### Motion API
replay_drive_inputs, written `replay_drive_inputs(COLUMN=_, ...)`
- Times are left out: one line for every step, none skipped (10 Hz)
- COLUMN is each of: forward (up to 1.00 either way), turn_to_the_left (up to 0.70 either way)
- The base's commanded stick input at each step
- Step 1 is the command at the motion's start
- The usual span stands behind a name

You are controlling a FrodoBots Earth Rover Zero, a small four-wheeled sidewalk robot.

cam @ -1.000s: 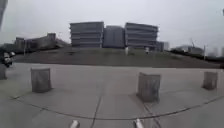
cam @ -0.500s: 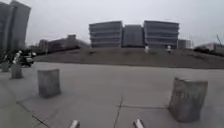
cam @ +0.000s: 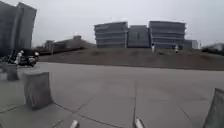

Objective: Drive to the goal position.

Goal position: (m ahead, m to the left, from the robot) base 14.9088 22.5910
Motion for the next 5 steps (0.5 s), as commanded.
replay_drive_inputs(forward=1.00, turn_to_the_left=0.02)
replay_drive_inputs(forward=1.00, turn_to_the_left=0.02)
replay_drive_inputs(forward=1.00, turn_to_the_left=0.02)
replay_drive_inputs(forward=1.00, turn_to_the_left=0.02)
replay_drive_inputs(forward=1.00, turn_to_the_left=0.02)
